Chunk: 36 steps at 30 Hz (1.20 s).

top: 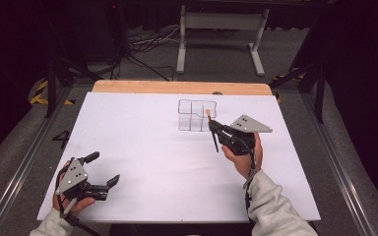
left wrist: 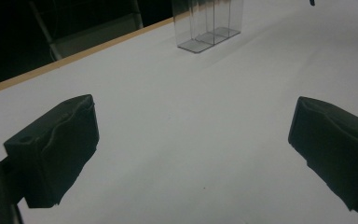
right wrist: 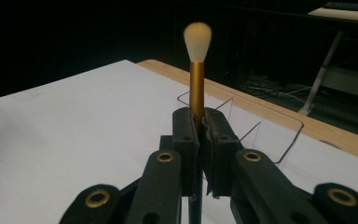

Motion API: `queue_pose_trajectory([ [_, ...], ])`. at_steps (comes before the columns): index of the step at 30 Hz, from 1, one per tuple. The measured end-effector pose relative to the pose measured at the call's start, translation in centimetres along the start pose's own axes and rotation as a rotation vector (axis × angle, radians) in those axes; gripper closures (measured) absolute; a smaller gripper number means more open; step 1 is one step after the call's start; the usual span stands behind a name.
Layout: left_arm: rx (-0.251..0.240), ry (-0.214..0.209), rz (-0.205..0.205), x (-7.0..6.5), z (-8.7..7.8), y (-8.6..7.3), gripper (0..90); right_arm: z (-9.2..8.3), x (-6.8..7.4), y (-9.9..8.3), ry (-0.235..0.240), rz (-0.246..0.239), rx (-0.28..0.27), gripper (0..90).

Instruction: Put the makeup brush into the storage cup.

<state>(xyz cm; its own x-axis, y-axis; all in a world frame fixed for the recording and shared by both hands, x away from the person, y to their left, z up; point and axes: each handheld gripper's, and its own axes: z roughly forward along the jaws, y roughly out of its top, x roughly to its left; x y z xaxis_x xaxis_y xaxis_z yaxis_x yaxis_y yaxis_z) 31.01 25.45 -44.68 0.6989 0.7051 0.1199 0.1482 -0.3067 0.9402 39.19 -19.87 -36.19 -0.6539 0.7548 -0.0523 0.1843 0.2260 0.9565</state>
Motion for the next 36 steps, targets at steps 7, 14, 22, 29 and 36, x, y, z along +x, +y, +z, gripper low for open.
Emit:
queue_pose_trajectory([
  [7,-0.007,0.015,-0.006,0.1,0.1,-0.1,2.7,0.1,-0.4,0.4,0.008,-0.006,-0.055,85.0],
  [14,-0.014,0.036,-0.025,0.3,0.3,-0.2,2.7,0.1,-0.5,0.8,0.004,-0.023,-0.087,84.9],
  [22,-0.062,0.052,-0.025,0.4,-0.1,0.0,2.9,0.3,-0.7,1.5,0.012,-0.028,-0.155,84.9],
  [29,-0.107,0.071,-0.041,1.2,1.0,0.5,3.3,0.8,-1.2,2.8,0.008,-0.040,-0.195,84.9],
  [36,-0.106,0.075,-0.020,1.4,1.6,1.1,2.4,1.4,-1.6,4.5,0.000,-0.047,-0.237,84.9],
])
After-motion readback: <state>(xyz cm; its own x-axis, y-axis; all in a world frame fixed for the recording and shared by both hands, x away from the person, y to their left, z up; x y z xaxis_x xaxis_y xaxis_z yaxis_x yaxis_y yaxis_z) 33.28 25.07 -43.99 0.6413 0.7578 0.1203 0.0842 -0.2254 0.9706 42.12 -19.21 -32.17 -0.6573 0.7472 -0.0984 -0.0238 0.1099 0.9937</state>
